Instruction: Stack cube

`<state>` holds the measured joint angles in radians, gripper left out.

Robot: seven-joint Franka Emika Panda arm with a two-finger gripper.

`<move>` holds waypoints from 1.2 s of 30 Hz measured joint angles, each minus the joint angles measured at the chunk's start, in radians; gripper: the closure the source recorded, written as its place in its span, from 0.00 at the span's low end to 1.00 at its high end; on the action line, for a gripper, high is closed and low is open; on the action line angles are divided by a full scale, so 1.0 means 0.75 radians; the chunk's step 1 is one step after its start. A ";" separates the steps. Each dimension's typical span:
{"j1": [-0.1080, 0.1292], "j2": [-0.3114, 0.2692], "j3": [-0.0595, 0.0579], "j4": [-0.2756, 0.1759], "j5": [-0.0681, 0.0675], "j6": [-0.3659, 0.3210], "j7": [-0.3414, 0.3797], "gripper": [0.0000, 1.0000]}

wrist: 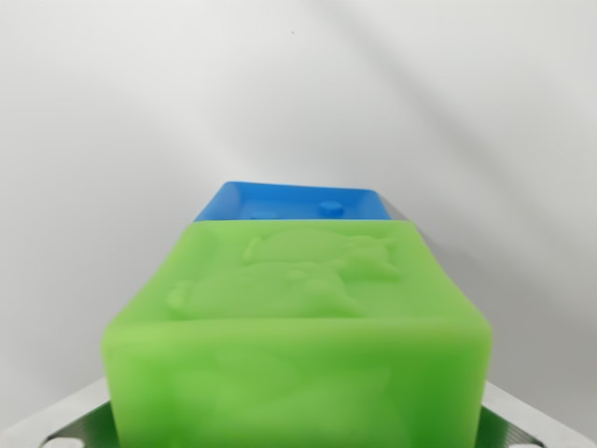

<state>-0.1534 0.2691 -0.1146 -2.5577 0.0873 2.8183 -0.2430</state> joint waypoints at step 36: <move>-0.002 0.001 0.002 0.001 0.000 0.001 -0.001 0.00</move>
<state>-0.1549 0.2702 -0.1134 -2.5571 0.0876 2.8194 -0.2435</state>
